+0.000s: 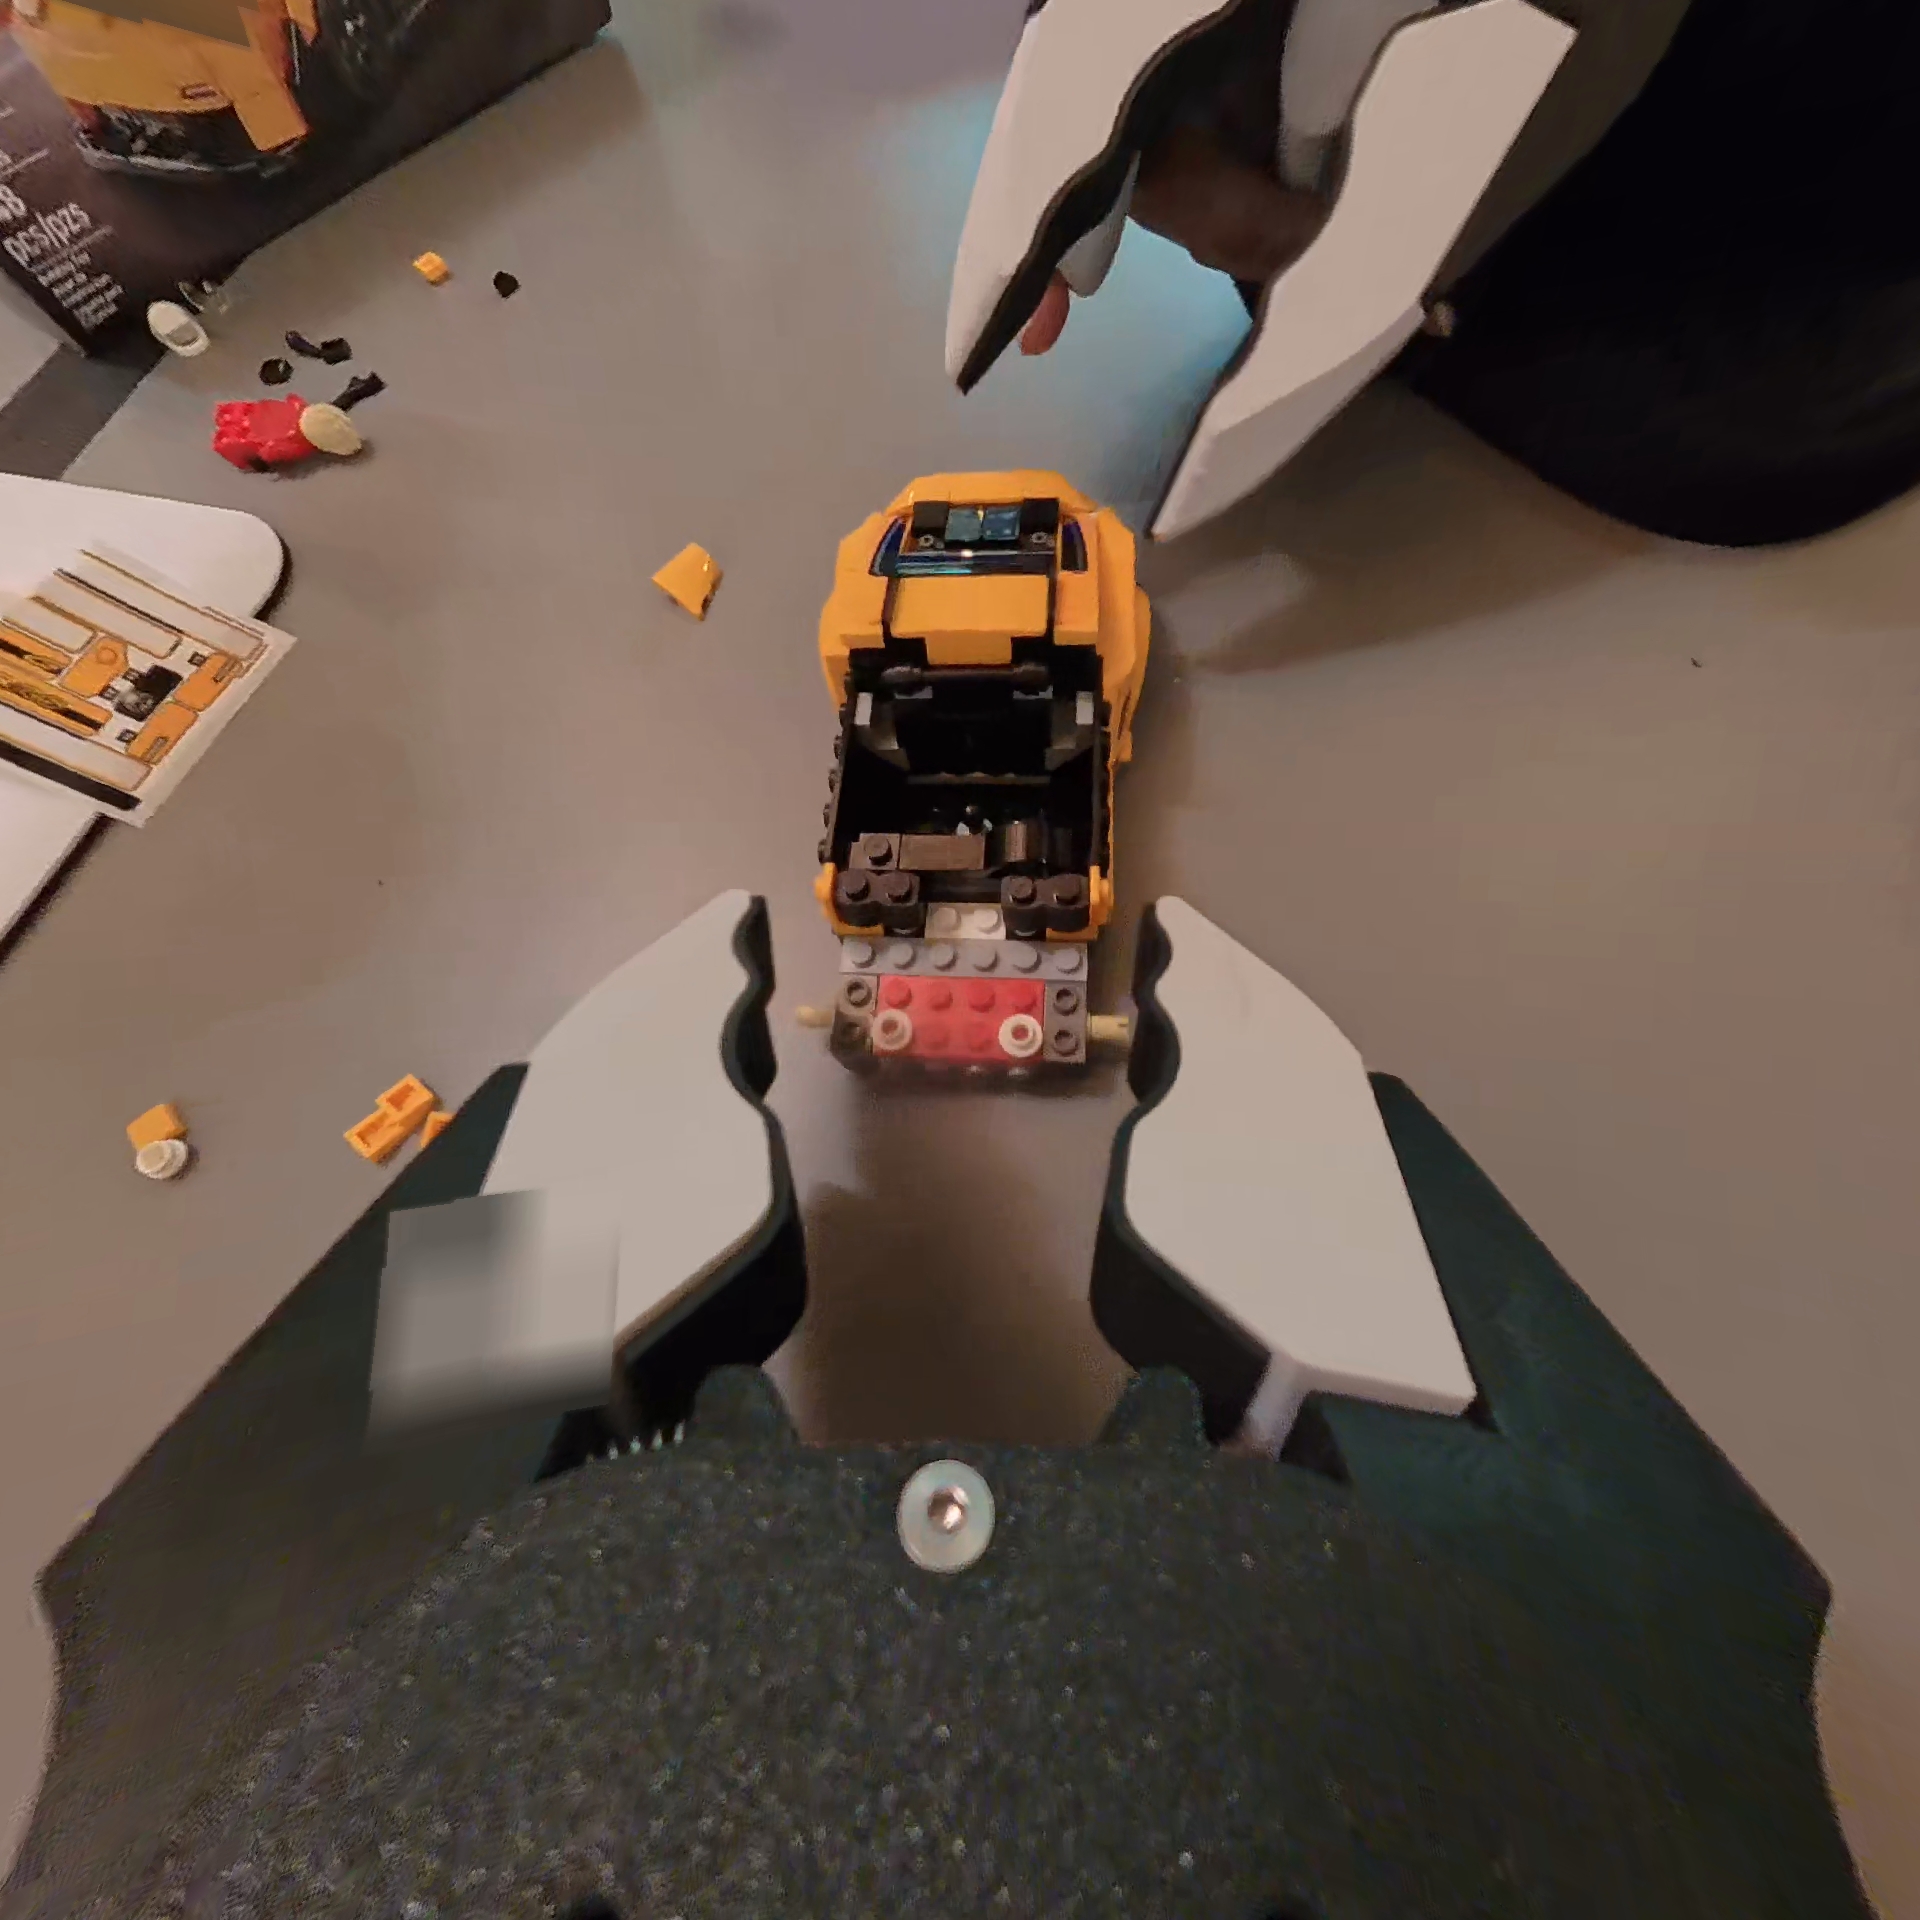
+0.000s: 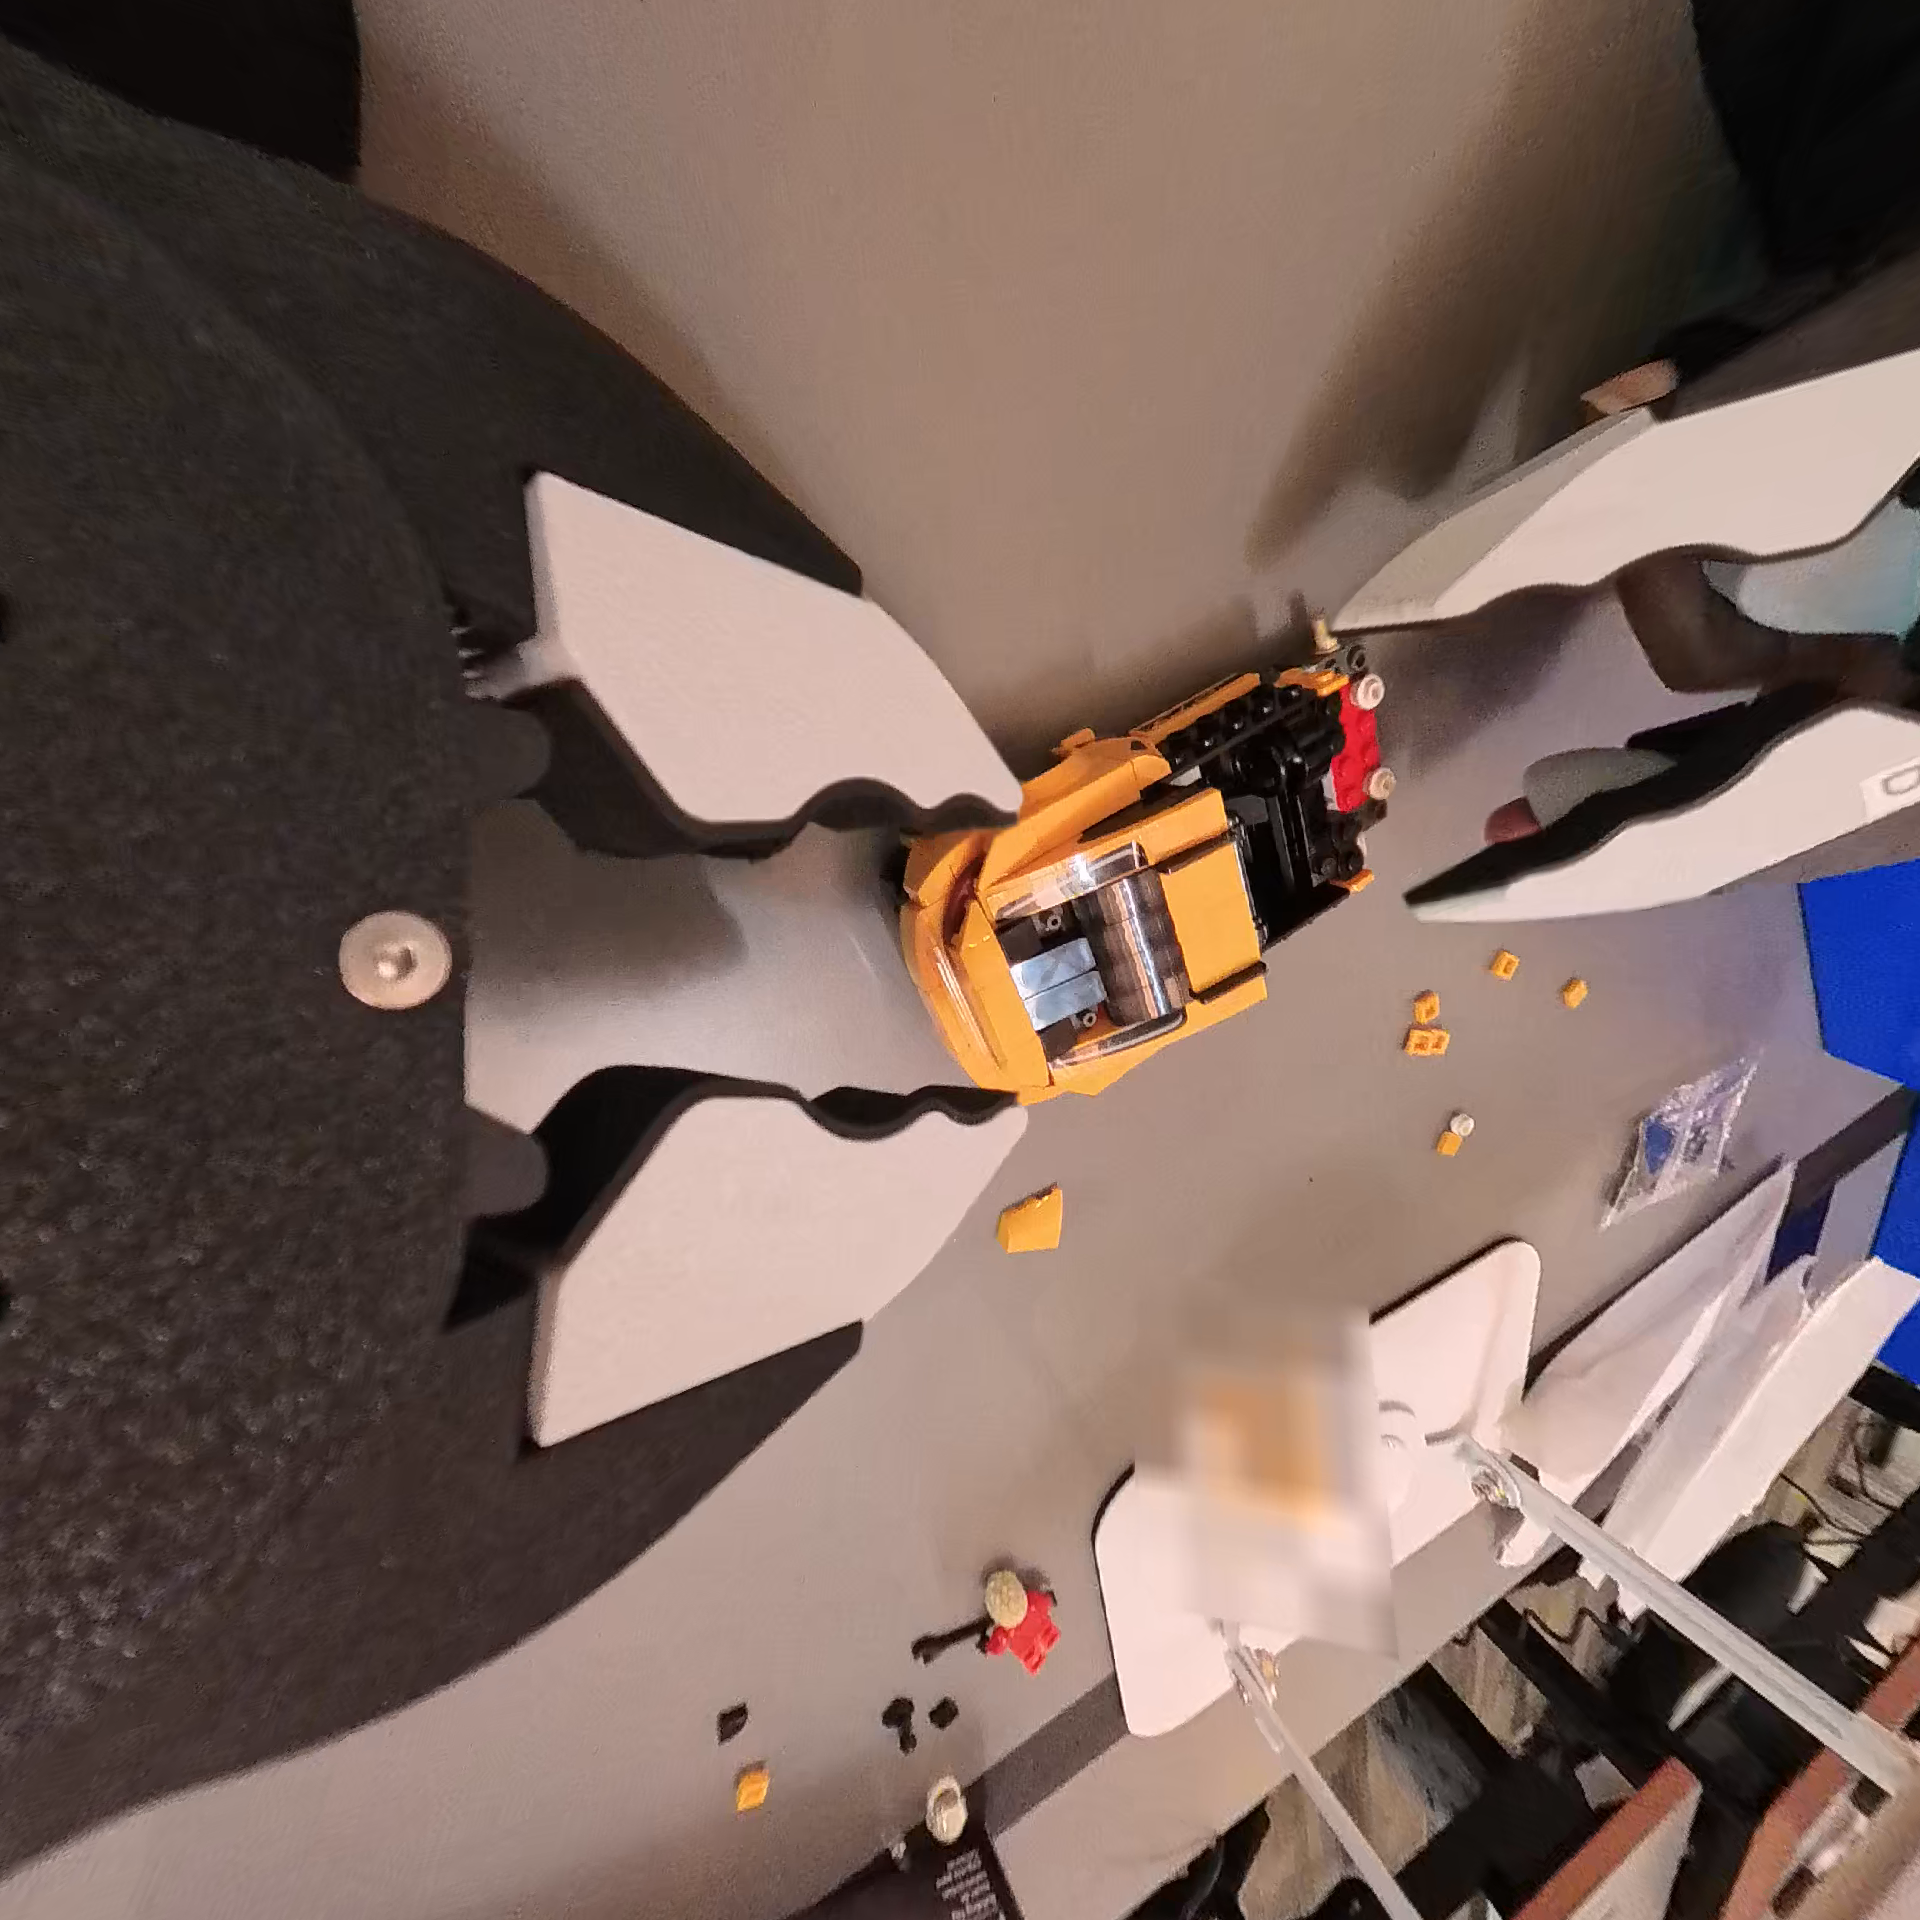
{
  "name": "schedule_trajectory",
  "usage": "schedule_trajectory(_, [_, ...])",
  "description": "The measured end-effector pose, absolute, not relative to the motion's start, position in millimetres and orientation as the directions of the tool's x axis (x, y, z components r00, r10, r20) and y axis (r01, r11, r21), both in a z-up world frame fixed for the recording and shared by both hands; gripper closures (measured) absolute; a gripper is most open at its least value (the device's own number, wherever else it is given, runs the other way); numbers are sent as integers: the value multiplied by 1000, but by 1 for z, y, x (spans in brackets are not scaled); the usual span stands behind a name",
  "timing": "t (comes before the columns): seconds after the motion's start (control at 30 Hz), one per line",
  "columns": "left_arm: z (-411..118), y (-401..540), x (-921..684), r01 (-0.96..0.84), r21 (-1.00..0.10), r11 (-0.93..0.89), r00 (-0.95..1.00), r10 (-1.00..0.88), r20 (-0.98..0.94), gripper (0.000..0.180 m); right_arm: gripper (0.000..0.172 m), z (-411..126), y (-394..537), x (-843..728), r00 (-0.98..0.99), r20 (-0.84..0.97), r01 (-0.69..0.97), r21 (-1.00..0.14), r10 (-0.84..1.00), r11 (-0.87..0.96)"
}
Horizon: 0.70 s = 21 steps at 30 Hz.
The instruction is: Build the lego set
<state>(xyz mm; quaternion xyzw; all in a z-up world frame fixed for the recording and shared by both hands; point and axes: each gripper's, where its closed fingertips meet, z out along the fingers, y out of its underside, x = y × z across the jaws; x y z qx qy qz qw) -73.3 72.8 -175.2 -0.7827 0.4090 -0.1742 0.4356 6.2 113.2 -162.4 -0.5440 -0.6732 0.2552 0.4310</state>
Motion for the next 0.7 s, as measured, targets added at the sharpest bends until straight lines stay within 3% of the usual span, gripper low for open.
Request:
schedule_trajectory(0.13, [-184, 81, -66, -479, -809, -340, 627, -777, -45, 109, 119, -168, 113, 6, -55, 238, 537, -812, 970, 230])
schedule_trajectory(0.23, [-192, 82, -60, -523, -780, -345, 612, -789, -62, 119, 118, -170, 113, 6, -56, 216, 545, -812, 975, 211])
schedule_trajectory(0.7, [-191, 95, -83, -481, -784, -392, 693, -718, -67, 120, 126, -157, 128, 4, 67, 279, 504, -838, 958, 209])
